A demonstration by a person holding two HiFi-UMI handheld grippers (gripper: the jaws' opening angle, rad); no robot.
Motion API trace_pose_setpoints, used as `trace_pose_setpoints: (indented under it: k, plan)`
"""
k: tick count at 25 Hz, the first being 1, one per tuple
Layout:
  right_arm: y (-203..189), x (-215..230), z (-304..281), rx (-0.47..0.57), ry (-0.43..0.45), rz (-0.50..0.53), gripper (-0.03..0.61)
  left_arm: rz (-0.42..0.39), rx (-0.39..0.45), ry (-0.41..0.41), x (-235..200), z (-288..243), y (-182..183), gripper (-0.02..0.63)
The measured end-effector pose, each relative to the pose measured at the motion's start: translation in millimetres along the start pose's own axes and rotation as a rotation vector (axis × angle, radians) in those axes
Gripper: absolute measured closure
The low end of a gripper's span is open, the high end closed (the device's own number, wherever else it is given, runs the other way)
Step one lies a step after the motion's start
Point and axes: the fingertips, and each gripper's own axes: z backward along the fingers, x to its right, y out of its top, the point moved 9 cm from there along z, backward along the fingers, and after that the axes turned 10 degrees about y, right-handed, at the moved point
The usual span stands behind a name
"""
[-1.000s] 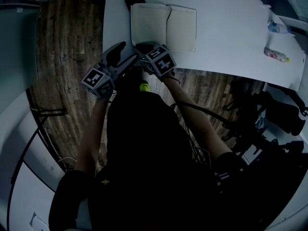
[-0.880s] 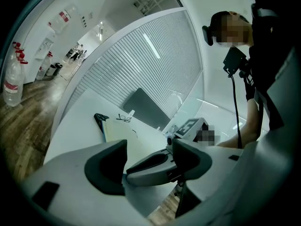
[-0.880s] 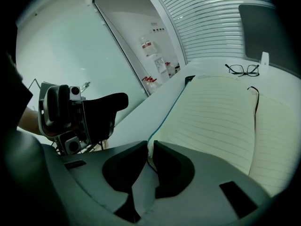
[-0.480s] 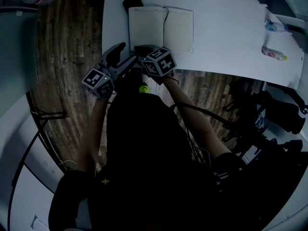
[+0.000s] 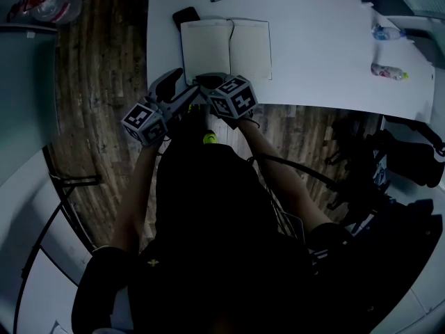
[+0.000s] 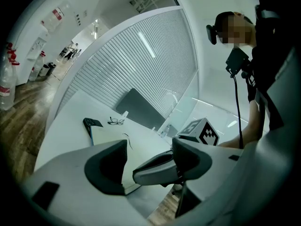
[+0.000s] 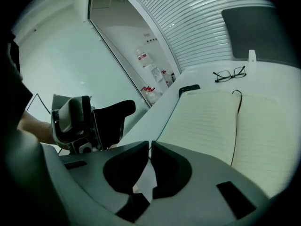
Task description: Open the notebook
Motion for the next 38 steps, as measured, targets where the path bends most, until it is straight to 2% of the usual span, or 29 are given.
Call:
trace_pose_setpoints:
  k: [1,4,10,15,19,28,38]
  plan:
    - [1,-1,3,0.006,-0.013,0.011,0.591,0.002,0.000,-0.005,1,-1,1,0.308]
    - [4,-3,12,0.033,-0.027,0.024,0.591,-0.003,0.003,-0.020,2,-1,2,0.315]
    - [9,-10,33,0.085,-0.028,0.028,0.591,-0.048,-0.015,-0.055,11,-6,6,0.374]
    - [13,-15,49,0.139,-0.024,0.045,0.591,-0.001,-0.045,-0.096,21,-11,7,0.417]
    - [16,-20,63,0.175,-0.027,0.055,0.591,-0.003,-0.053,-0.106,32,-13,9,0.452]
    - [16,-35,91,0.240,-0.027,0.077,0.592,0.016,-0.037,-0.144,60,-8,17,0.595]
    - [2,-61,127,0.338,-0.076,0.123,0.591,0.010,-0.058,-0.154,98,-1,12,0.597]
